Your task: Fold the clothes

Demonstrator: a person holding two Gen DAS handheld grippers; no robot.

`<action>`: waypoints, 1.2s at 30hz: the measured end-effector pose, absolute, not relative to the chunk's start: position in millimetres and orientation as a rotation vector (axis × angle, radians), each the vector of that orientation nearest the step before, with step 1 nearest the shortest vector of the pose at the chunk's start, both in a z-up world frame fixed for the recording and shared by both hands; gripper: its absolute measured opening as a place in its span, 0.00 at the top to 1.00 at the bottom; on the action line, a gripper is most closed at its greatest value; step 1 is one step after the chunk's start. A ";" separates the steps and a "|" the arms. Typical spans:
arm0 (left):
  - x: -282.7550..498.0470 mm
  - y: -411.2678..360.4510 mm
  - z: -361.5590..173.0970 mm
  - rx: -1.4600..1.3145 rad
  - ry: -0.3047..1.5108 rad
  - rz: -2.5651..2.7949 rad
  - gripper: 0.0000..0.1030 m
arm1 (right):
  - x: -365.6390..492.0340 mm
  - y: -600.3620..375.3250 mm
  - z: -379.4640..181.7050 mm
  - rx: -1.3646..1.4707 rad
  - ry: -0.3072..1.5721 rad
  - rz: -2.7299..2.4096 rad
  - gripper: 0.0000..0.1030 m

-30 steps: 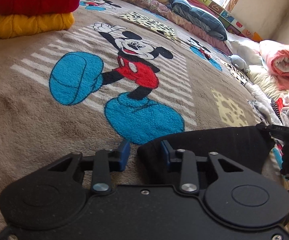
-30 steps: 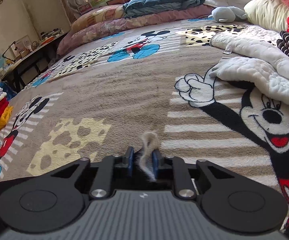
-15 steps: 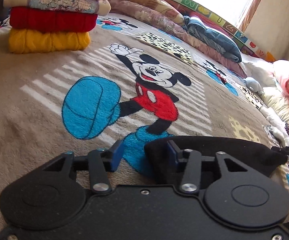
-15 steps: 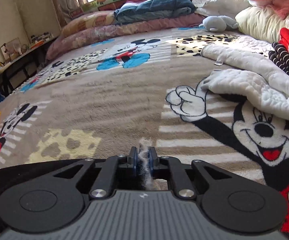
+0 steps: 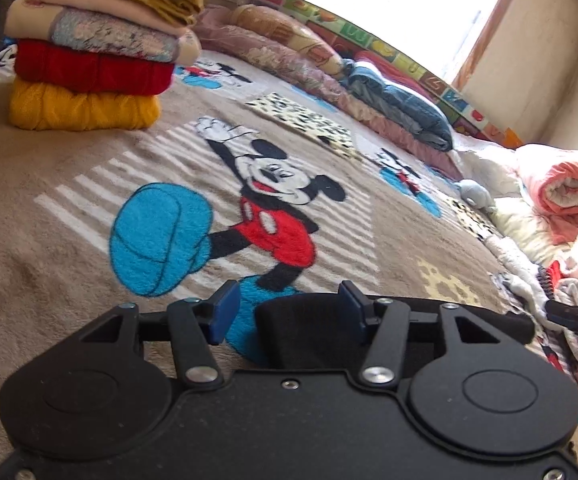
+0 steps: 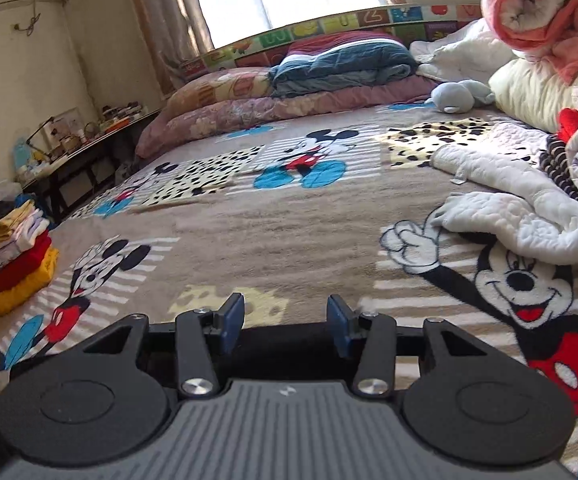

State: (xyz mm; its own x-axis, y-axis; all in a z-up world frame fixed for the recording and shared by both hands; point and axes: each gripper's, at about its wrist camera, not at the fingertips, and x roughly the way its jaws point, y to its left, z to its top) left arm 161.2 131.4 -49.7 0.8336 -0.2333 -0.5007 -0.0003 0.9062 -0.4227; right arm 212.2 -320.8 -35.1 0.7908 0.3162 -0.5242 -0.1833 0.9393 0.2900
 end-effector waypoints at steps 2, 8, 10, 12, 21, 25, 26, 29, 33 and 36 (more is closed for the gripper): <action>158.9 119.6 -47.0 -0.374 0.585 -0.186 0.49 | 207.7 -288.8 -41.0 0.140 0.652 0.347 0.55; 168.1 97.7 -71.9 -0.231 0.725 -0.194 0.49 | 200.1 -220.5 -74.3 -0.129 0.775 0.385 0.54; 167.5 99.7 -68.9 -0.245 0.722 -0.199 0.49 | 201.1 -231.3 -73.6 -0.044 0.786 0.368 0.54; 167.7 103.7 -67.5 -0.273 0.721 -0.210 0.48 | 202.0 -247.5 -66.0 0.070 0.783 0.352 0.53; 170.4 107.0 -68.0 -0.303 0.723 -0.221 0.48 | 263.2 -331.7 -61.5 0.235 0.766 0.172 0.42; 172.6 109.1 -69.2 -0.320 0.720 -0.224 0.48 | 302.8 -354.4 -76.7 0.287 0.867 0.173 0.43; 172.7 109.4 -69.3 -0.321 0.719 -0.225 0.48 | 312.7 -360.1 -80.5 0.300 0.892 0.173 0.47; 172.3 109.6 -69.1 -0.318 0.719 -0.230 0.48 | 322.3 -366.5 -88.4 0.331 0.928 0.199 0.84; 171.8 110.6 -69.0 -0.320 0.720 -0.234 0.48 | 312.5 -365.8 -89.8 0.311 0.904 0.188 0.88; 171.3 110.5 -68.8 -0.320 0.720 -0.235 0.48 | 305.1 -365.3 -90.8 0.296 0.885 0.179 0.70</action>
